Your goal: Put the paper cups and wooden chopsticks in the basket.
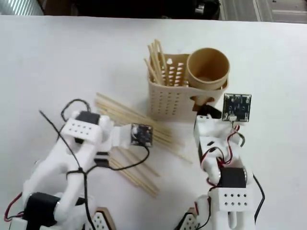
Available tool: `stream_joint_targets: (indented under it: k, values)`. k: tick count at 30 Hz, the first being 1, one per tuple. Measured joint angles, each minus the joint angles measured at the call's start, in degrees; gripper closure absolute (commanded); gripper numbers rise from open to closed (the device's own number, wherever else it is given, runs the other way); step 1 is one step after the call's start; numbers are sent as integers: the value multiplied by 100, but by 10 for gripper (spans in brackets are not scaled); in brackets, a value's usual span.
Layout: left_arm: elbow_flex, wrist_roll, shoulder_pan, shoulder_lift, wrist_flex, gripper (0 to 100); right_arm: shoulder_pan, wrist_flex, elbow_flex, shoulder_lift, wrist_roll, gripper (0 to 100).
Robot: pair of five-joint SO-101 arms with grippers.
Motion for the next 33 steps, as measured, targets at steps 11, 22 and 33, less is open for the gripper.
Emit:
stream_joint_targets:
  k: [11,22,33]
  values:
    - [-9,44,721,958,-299,796,158,0,0,0,0,981]
    - [158,44,1073,958,-589,814,158,0,0,0,0,981]
    - [334,53,1301,949,-404,954,158,0,0,0,0,981]
